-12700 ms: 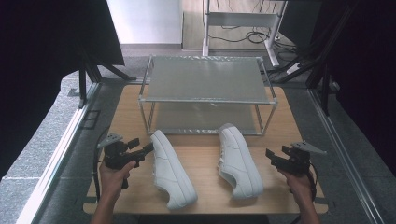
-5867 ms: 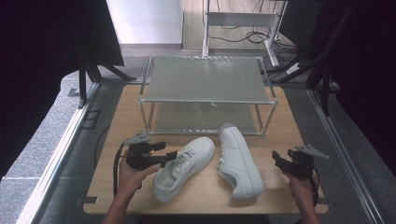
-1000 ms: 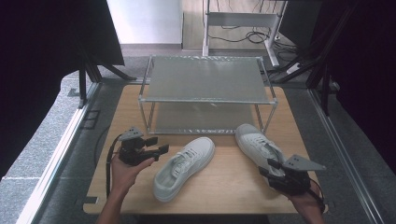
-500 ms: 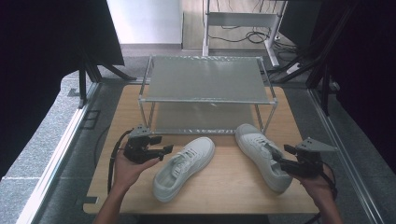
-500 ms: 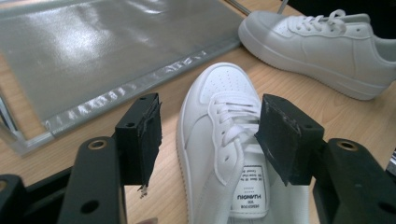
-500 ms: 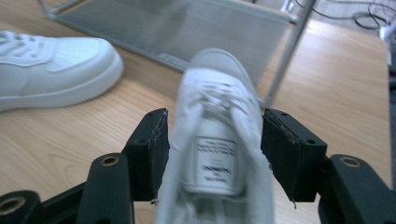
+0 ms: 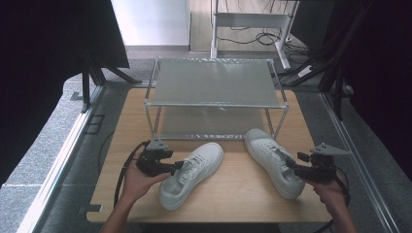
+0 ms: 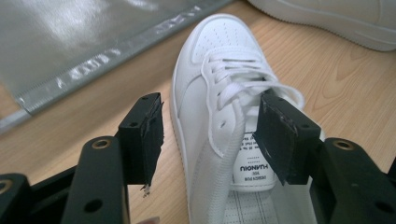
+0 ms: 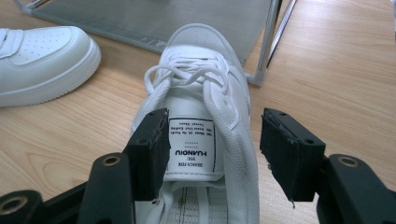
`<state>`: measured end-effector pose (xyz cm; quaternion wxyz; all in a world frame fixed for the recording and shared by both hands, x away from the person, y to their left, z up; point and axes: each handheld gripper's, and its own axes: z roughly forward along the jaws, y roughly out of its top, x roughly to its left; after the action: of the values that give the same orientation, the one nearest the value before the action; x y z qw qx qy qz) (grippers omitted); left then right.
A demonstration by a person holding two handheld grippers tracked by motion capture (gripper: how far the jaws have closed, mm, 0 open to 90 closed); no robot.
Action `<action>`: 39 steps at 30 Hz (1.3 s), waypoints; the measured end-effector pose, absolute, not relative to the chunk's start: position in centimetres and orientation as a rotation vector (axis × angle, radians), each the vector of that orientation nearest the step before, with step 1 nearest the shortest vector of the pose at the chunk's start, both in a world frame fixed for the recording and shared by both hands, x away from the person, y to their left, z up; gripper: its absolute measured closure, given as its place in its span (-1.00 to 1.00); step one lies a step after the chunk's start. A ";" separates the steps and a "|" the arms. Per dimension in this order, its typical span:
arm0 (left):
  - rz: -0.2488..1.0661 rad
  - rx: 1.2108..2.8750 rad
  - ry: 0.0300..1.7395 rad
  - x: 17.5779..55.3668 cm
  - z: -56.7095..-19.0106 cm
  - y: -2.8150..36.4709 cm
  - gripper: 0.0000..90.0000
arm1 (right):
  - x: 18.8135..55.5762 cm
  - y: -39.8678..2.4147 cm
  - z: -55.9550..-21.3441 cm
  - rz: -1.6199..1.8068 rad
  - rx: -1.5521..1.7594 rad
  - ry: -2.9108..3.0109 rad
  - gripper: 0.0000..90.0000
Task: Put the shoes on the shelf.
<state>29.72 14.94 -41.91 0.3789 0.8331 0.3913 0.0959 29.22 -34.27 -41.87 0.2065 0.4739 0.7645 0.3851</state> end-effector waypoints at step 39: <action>0.145 2.234 1.112 32.2 -45.4 12.9 0.41 | 34.4 -33.1 -44.3 0.764 1.338 2.239 0.18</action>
<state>32.21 12.86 -45.44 0.3155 0.8480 0.4222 0.0552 34.42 -33.11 -44.33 0.2103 0.4812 0.8055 0.2746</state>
